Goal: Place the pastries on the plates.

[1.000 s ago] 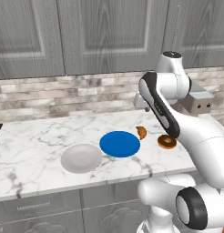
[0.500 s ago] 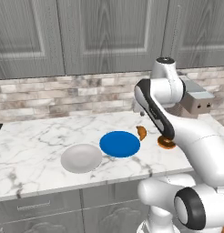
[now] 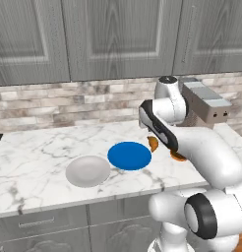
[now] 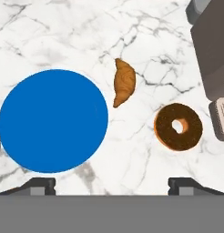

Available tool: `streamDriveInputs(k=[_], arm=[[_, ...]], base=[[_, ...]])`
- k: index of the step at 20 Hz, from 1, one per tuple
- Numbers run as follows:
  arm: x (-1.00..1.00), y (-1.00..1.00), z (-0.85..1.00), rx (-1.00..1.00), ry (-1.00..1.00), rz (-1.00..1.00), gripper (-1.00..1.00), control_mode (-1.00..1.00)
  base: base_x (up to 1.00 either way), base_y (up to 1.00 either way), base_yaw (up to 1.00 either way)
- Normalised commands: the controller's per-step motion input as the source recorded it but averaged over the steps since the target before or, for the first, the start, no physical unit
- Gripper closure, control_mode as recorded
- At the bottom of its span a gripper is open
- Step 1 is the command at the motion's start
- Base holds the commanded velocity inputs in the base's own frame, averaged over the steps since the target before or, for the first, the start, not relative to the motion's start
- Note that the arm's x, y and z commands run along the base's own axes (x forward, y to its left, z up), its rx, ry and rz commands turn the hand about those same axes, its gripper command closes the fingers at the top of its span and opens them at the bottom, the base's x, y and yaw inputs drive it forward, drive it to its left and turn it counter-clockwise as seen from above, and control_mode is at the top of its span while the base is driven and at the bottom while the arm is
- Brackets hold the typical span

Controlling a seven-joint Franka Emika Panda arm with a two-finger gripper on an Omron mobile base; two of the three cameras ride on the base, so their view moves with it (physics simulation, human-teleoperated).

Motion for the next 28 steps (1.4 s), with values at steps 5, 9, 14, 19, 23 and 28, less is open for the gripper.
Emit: streamDriveInputs(k=[5, 9, 14, 19, 23, 28], arm=[[0.61, -0.09, -0.42, 0.0, 0.0, -0.07, -1.0, -1.0], [0.57, -0.01, -0.4, 0.0, 0.0, -0.05, -1.0, -1.0], [0.5, -0.05, -0.32, 0.0, 0.0, -0.04, -1.0, -1.0], [0.52, -0.03, -0.22, 0.0, 0.0, -0.01, -1.0, -1.0], [0.45, -0.12, -0.12, 0.01, 0.0, 0.0, -1.0, -1.0], [0.31, -0.18, -0.14, 0.02, 0.04, 0.0, -1.0, -1.0]], base=[[0.0, 0.0, 0.0], [0.0, 0.0, 0.0], [0.0, 0.0, 0.0], [0.0, 0.0, 0.0], [0.0, 0.0, 0.0], [0.0, 0.0, 0.0]])
